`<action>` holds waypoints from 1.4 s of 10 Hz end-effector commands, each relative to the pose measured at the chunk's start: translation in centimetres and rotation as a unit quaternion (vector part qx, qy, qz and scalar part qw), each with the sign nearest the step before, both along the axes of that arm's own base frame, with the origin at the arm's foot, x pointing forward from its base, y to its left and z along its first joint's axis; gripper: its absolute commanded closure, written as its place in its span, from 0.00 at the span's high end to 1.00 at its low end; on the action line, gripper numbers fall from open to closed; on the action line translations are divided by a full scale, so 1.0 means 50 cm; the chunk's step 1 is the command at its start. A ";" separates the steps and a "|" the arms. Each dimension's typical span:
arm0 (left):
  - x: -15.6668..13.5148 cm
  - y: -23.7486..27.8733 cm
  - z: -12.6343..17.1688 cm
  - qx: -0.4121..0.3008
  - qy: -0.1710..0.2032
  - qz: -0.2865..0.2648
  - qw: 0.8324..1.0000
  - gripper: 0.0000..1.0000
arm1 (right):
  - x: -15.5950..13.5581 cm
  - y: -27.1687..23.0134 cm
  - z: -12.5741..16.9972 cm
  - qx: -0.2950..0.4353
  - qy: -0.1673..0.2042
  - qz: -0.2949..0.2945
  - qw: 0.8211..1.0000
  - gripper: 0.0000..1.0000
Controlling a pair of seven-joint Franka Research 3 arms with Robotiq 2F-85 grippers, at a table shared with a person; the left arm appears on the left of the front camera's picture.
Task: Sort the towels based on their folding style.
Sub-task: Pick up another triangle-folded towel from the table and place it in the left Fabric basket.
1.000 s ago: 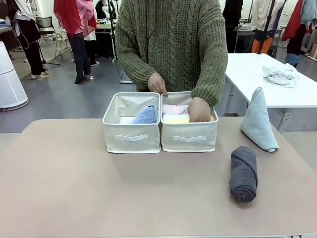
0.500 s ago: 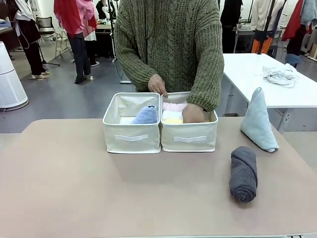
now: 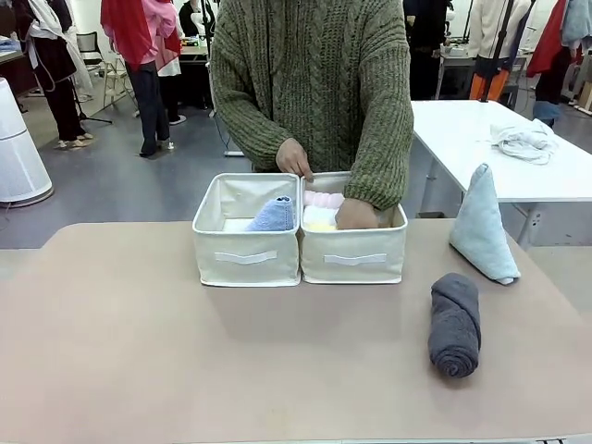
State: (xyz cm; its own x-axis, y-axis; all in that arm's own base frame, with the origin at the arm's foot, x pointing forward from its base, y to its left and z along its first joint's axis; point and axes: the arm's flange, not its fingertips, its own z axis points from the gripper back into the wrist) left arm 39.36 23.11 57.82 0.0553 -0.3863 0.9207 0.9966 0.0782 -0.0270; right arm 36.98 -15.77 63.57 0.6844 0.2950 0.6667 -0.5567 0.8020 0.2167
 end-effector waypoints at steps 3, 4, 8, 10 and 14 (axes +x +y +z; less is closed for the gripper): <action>-0.003 -0.001 0.003 -0.001 -0.002 0.000 1.000 1.00 | 0.147 0.086 -0.039 -0.108 0.092 -0.034 0.989 1.00; -0.003 -0.001 0.003 -0.001 -0.002 0.000 1.000 1.00 | 0.162 0.098 -0.065 -0.096 0.084 -0.002 0.992 1.00; -0.003 -0.001 0.003 -0.001 -0.002 0.000 1.000 1.00 | 0.122 0.091 -0.037 -0.112 0.072 -0.024 0.991 1.00; -0.003 -0.001 0.003 -0.001 -0.002 0.000 1.000 1.00 | 0.188 0.100 -0.061 -0.107 0.109 0.001 0.988 1.00; -0.003 -0.001 0.003 -0.001 -0.002 0.000 1.000 1.00 | 0.380 0.084 -0.126 -0.111 0.157 -0.061 0.979 1.00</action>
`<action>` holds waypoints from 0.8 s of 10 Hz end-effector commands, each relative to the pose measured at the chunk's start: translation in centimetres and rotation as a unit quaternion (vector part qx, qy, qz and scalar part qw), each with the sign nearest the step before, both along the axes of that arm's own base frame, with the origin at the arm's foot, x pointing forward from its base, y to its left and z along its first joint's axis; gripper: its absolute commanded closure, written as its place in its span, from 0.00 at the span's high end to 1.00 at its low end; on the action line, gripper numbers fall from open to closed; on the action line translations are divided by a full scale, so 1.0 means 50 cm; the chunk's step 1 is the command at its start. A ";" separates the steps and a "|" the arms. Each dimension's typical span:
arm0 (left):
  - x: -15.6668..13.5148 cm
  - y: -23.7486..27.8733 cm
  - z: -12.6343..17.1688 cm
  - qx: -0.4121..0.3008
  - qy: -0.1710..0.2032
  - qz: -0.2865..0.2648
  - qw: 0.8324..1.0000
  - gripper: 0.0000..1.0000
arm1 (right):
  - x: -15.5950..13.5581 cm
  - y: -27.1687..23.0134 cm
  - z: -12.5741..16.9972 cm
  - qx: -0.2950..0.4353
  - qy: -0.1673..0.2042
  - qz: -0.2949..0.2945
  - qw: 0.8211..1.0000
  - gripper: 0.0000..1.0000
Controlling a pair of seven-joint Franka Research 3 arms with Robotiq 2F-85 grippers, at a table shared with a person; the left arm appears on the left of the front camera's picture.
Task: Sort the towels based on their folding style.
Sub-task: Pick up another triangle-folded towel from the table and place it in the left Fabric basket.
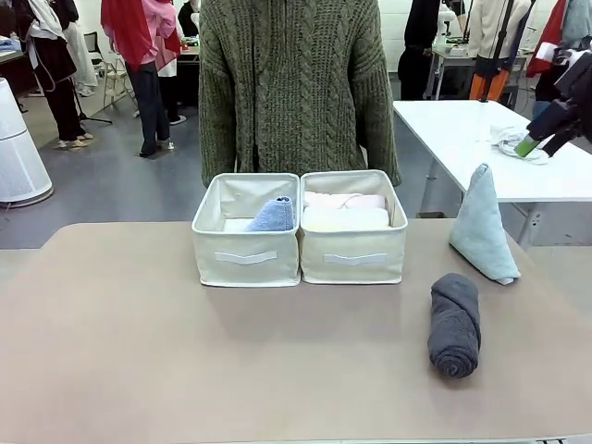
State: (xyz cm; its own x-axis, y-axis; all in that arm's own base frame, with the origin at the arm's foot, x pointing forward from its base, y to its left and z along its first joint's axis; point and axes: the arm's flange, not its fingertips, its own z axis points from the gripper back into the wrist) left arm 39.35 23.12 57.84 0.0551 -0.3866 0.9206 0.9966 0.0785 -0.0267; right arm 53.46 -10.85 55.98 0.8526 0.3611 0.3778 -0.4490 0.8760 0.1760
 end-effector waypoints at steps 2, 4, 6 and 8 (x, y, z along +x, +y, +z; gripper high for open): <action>-0.003 -0.001 0.003 -0.001 -0.002 0.000 1.000 1.00 | 0.096 -0.015 -0.027 -0.028 0.040 -0.039 0.998 1.00; -0.003 -0.001 0.003 -0.001 -0.002 0.000 1.000 1.00 | 0.145 0.005 -0.071 -0.036 0.068 -0.027 0.997 1.00; -0.003 -0.001 0.003 -0.001 -0.002 0.000 1.000 1.00 | 0.167 0.032 -0.115 -0.064 0.087 -0.023 0.994 1.00; -0.003 -0.001 0.003 -0.001 -0.002 0.000 1.000 1.00 | 0.193 0.042 -0.159 -0.086 0.083 -0.038 0.992 1.00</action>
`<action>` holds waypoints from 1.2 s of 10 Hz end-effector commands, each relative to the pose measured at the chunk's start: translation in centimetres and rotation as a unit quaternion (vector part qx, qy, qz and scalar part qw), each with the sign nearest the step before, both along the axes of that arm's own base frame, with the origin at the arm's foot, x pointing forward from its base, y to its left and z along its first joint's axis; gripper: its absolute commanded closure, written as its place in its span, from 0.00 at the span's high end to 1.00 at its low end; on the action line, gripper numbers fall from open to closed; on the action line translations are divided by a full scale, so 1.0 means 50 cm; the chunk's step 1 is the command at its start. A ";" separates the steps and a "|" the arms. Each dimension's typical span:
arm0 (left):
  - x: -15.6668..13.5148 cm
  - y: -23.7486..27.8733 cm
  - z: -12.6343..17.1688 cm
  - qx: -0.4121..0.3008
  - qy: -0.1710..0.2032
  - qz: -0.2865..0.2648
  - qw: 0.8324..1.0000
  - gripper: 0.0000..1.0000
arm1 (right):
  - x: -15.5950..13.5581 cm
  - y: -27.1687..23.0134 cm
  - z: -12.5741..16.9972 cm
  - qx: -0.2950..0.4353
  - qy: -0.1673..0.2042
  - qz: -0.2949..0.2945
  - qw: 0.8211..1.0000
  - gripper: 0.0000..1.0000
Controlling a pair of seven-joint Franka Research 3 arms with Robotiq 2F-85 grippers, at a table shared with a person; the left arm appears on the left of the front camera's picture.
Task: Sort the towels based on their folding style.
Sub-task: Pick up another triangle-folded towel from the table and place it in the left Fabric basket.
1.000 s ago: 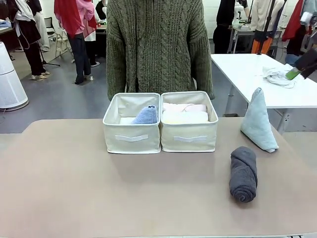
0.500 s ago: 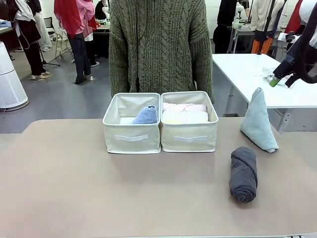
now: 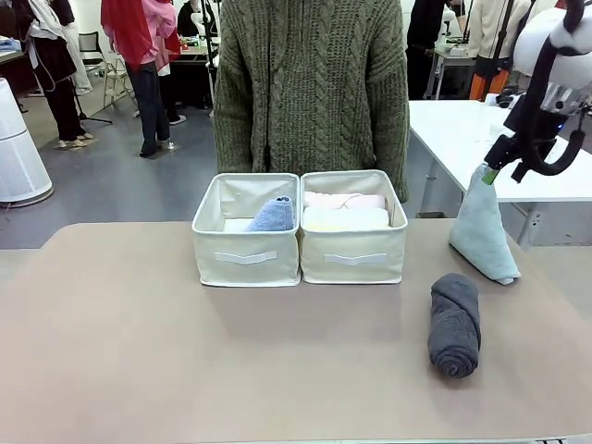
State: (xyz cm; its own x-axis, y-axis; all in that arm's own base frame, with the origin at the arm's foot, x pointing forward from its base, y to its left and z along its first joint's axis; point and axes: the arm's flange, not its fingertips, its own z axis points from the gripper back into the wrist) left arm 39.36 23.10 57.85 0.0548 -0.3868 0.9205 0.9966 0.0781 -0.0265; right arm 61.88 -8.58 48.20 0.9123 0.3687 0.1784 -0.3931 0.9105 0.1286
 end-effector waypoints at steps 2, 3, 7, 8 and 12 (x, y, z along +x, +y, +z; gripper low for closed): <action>-0.003 -0.001 0.002 -0.001 -0.002 0.001 1.000 1.00 | 0.054 0.014 -0.041 -0.018 -0.019 -0.012 1.000 1.00; -0.003 -0.001 0.002 -0.001 -0.002 0.001 1.000 1.00 | 0.066 0.023 -0.060 -0.020 -0.022 -0.005 1.000 1.00; -0.003 -0.001 0.002 -0.001 -0.002 0.001 1.000 1.00 | 0.082 0.032 -0.095 -0.018 -0.025 0.029 0.999 0.32; -0.003 -0.001 0.002 -0.001 -0.002 0.001 1.000 1.00 | 0.079 0.031 -0.098 -0.018 -0.023 0.028 0.999 0.00; -0.003 -0.001 0.002 -0.001 -0.002 0.001 1.000 1.00 | 0.081 0.036 -0.092 -0.018 -0.021 0.025 0.999 0.00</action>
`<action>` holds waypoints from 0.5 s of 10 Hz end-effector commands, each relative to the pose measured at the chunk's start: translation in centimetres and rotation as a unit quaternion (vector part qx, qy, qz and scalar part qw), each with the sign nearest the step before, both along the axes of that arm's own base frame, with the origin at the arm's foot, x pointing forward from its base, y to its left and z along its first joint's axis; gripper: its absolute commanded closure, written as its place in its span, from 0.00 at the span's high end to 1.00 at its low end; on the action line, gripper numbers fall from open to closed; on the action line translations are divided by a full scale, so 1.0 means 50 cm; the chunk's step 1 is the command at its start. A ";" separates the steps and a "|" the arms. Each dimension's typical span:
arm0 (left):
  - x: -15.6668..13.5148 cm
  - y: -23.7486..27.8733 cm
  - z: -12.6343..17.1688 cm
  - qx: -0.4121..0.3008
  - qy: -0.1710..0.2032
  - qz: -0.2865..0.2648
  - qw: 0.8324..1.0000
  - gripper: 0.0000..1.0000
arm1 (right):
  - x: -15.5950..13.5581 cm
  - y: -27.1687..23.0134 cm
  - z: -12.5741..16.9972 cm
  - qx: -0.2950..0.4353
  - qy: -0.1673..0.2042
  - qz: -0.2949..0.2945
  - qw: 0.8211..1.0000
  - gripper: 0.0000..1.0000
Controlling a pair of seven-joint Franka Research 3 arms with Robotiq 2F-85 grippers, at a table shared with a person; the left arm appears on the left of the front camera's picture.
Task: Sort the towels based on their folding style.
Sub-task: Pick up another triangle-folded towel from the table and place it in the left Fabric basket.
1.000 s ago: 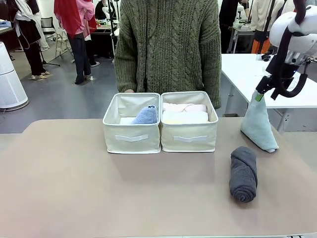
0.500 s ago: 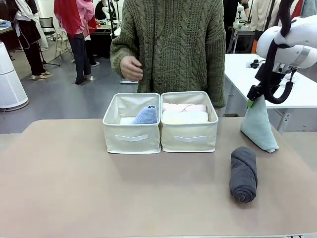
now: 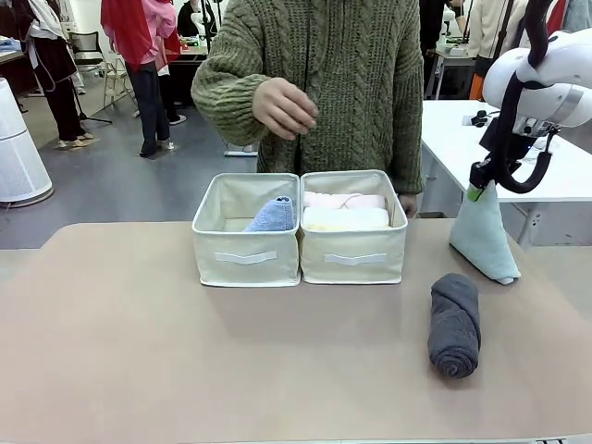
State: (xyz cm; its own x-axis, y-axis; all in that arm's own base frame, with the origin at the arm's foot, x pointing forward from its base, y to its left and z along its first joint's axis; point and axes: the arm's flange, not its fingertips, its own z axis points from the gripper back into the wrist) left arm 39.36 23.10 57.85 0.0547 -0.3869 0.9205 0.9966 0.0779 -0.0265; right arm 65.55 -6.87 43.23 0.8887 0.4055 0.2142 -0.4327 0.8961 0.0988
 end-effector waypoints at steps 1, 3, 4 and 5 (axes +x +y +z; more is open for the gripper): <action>-0.003 -0.001 0.002 -0.001 -0.002 0.001 1.000 1.00 | -0.005 0.006 0.020 -0.025 0.006 0.004 1.000 0.00; -0.003 -0.001 0.002 -0.001 -0.002 0.001 1.000 1.00 | -0.060 0.037 0.078 -0.030 0.026 0.023 0.999 0.05; -0.003 -0.001 0.002 -0.001 -0.002 0.001 1.000 1.00 | -0.098 0.061 0.124 -0.028 0.016 0.045 0.998 0.05; -0.003 -0.001 0.002 -0.001 -0.002 0.001 1.000 1.00 | -0.157 0.096 0.174 -0.033 0.006 0.069 0.997 0.05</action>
State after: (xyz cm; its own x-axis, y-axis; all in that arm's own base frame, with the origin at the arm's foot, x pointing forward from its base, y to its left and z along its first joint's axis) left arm 39.38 23.08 57.85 0.0547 -0.3870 0.9205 0.9966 0.0775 -0.0266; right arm 61.21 -3.59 50.12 0.8517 0.4945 0.1735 -0.5123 0.8554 0.0770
